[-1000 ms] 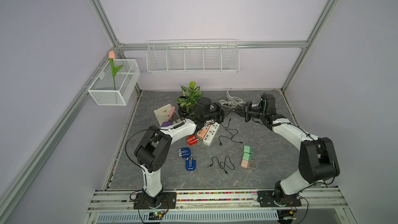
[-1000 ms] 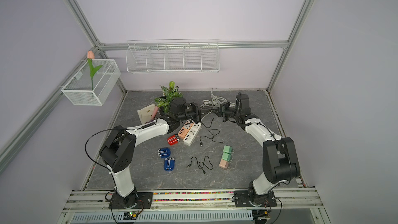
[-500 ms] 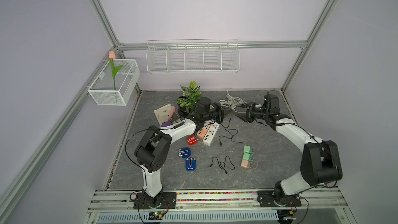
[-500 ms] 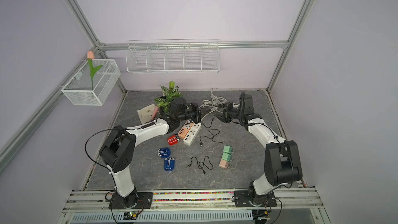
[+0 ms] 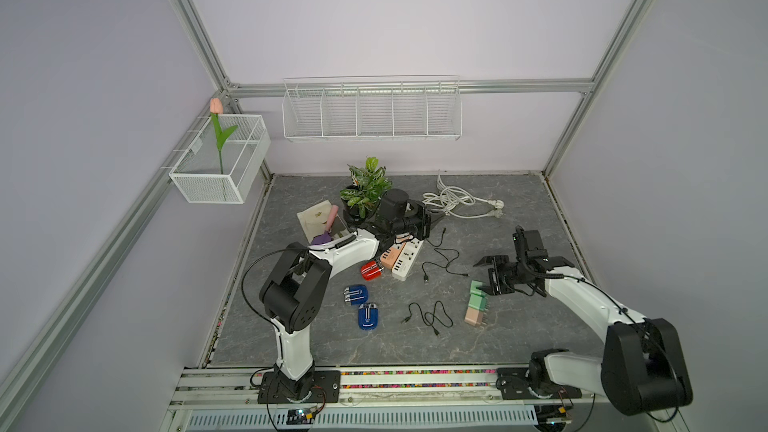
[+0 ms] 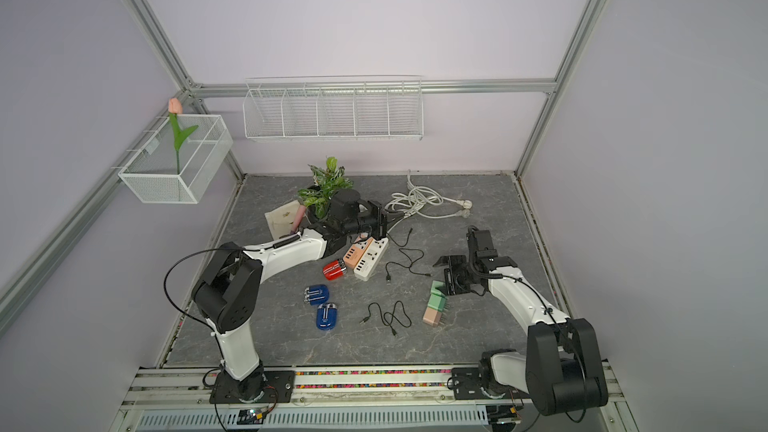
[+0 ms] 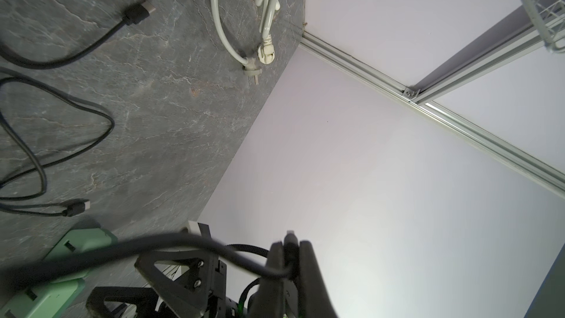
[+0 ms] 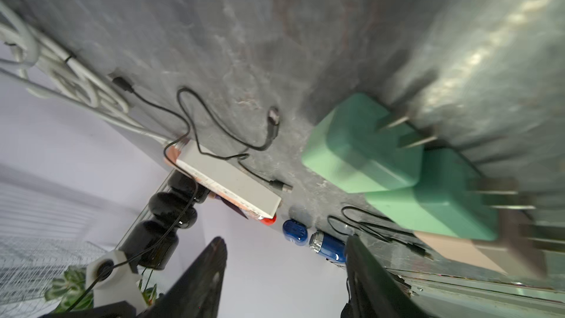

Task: Charge the electric shaver
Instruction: Pick up the plug from the center of the board.

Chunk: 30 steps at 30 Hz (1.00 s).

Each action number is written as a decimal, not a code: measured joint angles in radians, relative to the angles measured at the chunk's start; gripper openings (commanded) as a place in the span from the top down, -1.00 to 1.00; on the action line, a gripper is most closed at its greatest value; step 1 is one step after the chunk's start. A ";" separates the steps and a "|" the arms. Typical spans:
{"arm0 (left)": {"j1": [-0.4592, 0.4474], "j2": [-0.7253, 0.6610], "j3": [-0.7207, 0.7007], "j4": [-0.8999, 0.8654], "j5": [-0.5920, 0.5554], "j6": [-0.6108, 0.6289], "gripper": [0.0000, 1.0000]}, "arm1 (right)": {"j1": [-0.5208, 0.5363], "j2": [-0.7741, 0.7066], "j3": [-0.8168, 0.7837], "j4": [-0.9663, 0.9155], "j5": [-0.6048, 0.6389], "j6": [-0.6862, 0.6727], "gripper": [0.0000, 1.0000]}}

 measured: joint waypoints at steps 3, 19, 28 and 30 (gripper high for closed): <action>-0.002 0.000 0.000 -0.006 -0.002 0.000 1.00 | 0.000 -0.018 -0.019 -0.003 0.019 0.020 -0.31; -0.004 -0.002 0.000 -0.011 -0.002 0.000 1.00 | -0.023 0.122 -0.016 0.047 0.068 0.048 -0.29; -0.004 -0.002 0.000 -0.032 -0.002 0.000 1.00 | -0.023 0.206 0.028 0.033 0.071 0.032 -0.22; -0.004 -0.002 0.000 -0.039 -0.002 0.000 1.00 | -0.023 0.225 0.032 0.031 0.071 0.025 -0.16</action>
